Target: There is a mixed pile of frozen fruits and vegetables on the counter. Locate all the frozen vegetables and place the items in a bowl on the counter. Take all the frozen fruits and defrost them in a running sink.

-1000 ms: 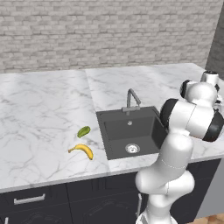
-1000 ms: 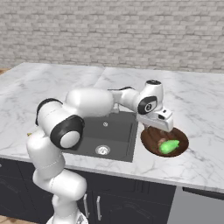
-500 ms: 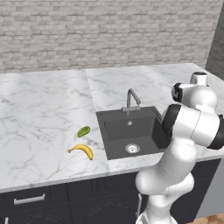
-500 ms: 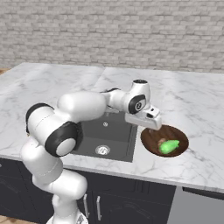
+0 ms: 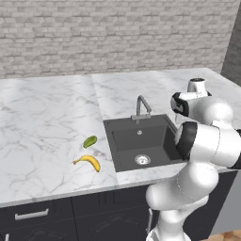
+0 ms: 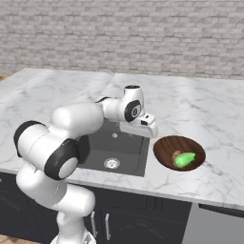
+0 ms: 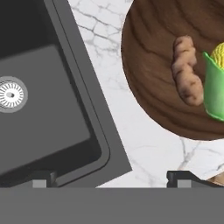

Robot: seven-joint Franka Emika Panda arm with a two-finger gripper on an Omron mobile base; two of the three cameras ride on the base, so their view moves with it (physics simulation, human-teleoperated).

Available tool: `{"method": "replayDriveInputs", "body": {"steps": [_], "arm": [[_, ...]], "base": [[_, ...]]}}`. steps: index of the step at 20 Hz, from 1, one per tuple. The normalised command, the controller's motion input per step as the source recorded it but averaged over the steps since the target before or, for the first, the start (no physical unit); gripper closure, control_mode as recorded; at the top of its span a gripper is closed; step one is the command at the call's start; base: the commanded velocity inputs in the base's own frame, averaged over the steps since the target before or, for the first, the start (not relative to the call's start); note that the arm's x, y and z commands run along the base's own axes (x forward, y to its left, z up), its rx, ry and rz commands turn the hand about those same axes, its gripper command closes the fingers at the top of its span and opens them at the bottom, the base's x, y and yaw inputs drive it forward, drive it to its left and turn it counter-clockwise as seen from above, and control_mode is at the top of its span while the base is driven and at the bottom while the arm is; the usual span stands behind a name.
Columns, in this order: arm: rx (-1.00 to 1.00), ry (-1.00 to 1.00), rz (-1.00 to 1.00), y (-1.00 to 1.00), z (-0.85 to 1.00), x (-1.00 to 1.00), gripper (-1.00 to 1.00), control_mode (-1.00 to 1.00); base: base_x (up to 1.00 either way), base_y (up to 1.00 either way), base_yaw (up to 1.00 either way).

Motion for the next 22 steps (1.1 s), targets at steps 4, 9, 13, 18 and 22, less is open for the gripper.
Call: {"method": "replayDriveInputs", "body": {"steps": [4, 9, 13, 18, 22], "arm": [[0.00, 0.03, 0.05, 0.57, 0.00, -0.01, -1.00, -1.00], [0.00, 0.02, 0.06, 0.55, 0.00, -0.04, -1.00, -1.00], [0.00, 0.04, 0.08, 0.51, 0.00, -0.05, -1.00, -1.00], [0.03, 0.03, 0.08, 0.50, -0.02, -0.04, -1.00, -1.00], [0.02, 0.01, 0.07, 0.51, -0.03, 0.00, -1.00, -1.00]], "base": [[0.00, 0.00, 0.00], [0.00, 0.00, 0.00], [0.00, 0.00, 0.00], [0.00, 0.00, 0.00], [0.00, 0.00, 0.00]]}}
